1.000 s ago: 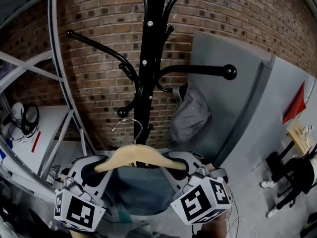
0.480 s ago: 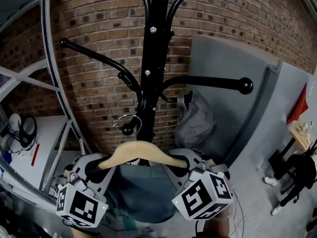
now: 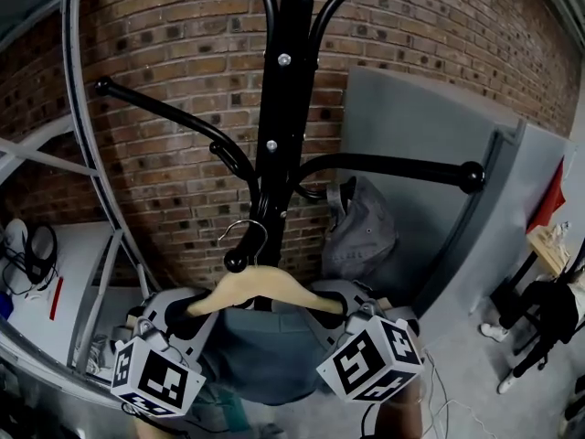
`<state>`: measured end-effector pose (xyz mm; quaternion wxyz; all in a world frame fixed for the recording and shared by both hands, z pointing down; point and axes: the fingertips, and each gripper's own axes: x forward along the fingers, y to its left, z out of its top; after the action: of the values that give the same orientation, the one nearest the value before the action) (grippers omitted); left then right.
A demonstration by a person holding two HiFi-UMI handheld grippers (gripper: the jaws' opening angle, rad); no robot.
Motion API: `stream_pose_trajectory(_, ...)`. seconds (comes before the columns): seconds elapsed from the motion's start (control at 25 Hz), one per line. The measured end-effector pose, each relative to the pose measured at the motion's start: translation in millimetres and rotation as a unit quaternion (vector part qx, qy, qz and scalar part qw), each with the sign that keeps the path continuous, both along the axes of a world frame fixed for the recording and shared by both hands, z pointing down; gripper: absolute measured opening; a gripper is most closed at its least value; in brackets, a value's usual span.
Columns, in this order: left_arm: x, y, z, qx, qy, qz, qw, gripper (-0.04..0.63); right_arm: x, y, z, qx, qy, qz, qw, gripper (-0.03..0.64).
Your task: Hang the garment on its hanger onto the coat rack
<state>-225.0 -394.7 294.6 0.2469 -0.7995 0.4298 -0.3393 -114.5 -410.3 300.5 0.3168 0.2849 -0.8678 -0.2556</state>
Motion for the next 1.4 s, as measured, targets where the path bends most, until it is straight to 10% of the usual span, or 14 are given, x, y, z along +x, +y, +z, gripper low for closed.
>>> stream_pose_trajectory(0.84,-1,-28,37,-0.033,-0.003,0.008,0.9994,0.066,-1,-28,36,-0.019,0.008,0.028,0.999,0.035)
stream_pose_trajectory(1.4,1,-36,33,0.017,0.008,-0.002,0.9998,0.068,1,-32,35,0.007,-0.008,0.025,1.000,0.035)
